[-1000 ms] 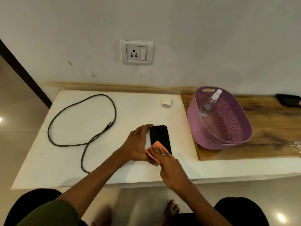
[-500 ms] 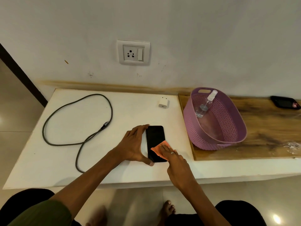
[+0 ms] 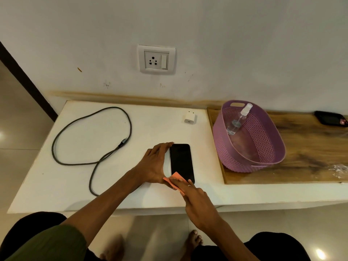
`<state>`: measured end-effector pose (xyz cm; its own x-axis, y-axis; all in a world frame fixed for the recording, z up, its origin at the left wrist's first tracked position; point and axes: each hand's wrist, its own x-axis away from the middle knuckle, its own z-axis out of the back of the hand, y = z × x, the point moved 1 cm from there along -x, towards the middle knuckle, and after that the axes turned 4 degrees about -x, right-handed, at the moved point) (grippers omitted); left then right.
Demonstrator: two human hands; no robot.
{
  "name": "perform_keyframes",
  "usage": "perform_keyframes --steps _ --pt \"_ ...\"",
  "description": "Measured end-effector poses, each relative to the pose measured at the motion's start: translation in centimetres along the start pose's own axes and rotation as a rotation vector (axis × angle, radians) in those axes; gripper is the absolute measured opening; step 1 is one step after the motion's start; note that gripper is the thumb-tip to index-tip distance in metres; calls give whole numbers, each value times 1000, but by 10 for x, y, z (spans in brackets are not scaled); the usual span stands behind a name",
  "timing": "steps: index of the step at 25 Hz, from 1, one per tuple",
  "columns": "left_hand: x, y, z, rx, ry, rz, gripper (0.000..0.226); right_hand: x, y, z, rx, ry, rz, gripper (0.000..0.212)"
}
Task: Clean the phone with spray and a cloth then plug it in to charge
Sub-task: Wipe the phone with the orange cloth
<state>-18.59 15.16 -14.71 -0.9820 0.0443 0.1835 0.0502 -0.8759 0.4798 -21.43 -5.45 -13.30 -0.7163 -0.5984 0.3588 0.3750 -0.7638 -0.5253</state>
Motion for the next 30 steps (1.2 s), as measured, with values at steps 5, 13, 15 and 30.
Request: perform_keyframes --steps 5,13,15,30 --pt "-1 -1 -2 18 13 12 143 9 4 4 114 -153 -95 76" --pt "-2 0 -3 53 11 44 145 0 21 8 98 42 -150 80" --pt "-3 0 -4 49 5 46 144 -9 23 10 43 167 -100 75" --pt "-6 -4 -9 75 6 52 136 -95 10 54 -99 277 165 44"
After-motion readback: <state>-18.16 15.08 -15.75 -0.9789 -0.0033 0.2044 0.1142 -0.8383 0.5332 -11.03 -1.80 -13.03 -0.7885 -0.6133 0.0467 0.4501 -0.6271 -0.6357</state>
